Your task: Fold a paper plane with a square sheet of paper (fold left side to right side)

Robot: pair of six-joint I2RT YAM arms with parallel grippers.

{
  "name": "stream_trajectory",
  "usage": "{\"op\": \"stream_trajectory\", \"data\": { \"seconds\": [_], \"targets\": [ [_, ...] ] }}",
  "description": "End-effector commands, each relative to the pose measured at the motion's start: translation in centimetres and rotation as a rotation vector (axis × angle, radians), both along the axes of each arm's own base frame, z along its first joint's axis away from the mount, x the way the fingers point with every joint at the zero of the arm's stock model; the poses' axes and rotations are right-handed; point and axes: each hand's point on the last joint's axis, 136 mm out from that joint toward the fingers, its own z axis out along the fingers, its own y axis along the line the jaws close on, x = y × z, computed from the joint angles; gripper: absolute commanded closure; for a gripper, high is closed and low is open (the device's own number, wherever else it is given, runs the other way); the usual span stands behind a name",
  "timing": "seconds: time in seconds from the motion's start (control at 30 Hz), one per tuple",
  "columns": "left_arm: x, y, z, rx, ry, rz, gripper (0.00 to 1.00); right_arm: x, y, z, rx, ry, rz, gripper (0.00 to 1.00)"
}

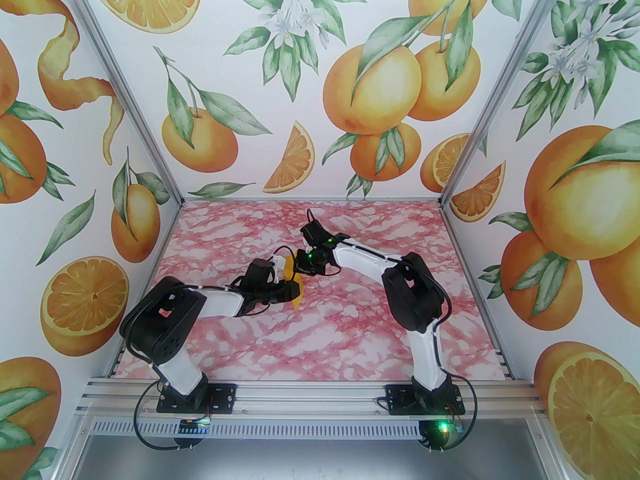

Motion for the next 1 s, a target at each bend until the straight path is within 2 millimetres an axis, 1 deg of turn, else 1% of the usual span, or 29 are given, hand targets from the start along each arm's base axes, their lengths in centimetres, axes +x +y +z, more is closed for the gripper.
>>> {"op": "stream_trajectory", "data": {
  "seconds": [0.0, 0.07, 0.1, 0.17, 0.27, 0.33, 0.4, 0.5, 0.57, 0.63, 0.8, 0.83, 0.9, 0.97],
  "targets": [
    [-1.1, 1.7, -1.3, 0.115, 0.056, 0.010, 0.59, 0.1, -0.7, 0.4, -0.040, -0.013, -0.017, 0.89],
    [-1.0, 1.6, -1.0, 0.119, 0.051, 0.008, 0.56, 0.1, -0.8, 0.6, -0.038, -0.014, -0.023, 0.92],
    [-1.1, 1.7, -1.0, 0.135, 0.051, 0.009, 0.51, 0.0, -0.8, 0.7, -0.039, -0.017, -0.027, 0.93],
    [-1.0, 1.5, -0.5, 0.154, 0.034, 0.003, 0.51, -0.1, -1.0, 0.8, -0.043, -0.019, -0.037, 0.94],
    [-1.0, 1.4, 0.3, 0.179, 0.021, 0.009, 0.49, -0.2, -1.1, 1.1, -0.039, -0.024, -0.051, 1.00],
    [-0.9, 2.0, 0.8, 0.201, 0.016, 0.040, 0.45, -0.3, -1.2, 1.2, -0.042, -0.026, -0.061, 1.00],
    [-0.9, 2.7, 1.3, 0.216, 0.010, 0.076, 0.38, -0.3, -1.4, 1.4, -0.042, -0.030, -0.069, 1.00],
    [-1.1, 3.0, 1.9, 0.210, 0.014, 0.107, 0.35, -0.4, -1.6, 1.7, -0.043, -0.033, -0.085, 1.00],
    [-1.3, 2.8, 1.9, 0.208, 0.025, 0.107, 0.35, -0.5, -1.8, 1.8, -0.042, -0.032, -0.103, 1.00],
    [-1.4, 2.0, 2.2, 0.198, 0.016, 0.088, 0.33, -0.8, -2.0, 1.9, -0.043, -0.028, -0.118, 1.00],
    [-1.5, 1.0, 2.2, 0.204, 0.017, 0.080, 0.30, -1.8, -4.0, 1.8, -0.083, -0.012, -0.204, 1.00],
    [-1.5, 0.7, 2.4, 0.198, 0.012, 0.074, 0.28, -2.0, -4.5, 1.8, -0.089, -0.013, -0.222, 1.00],
    [-1.5, 0.2, 2.4, 0.185, 0.012, 0.065, 0.24, -2.3, -5.3, 2.0, -0.104, -0.023, -0.247, 1.00],
    [-1.4, -0.5, 2.5, 0.166, 0.008, 0.050, 0.23, -2.6, -6.0, 2.4, -0.111, -0.033, -0.270, 1.00]
  ]
}}
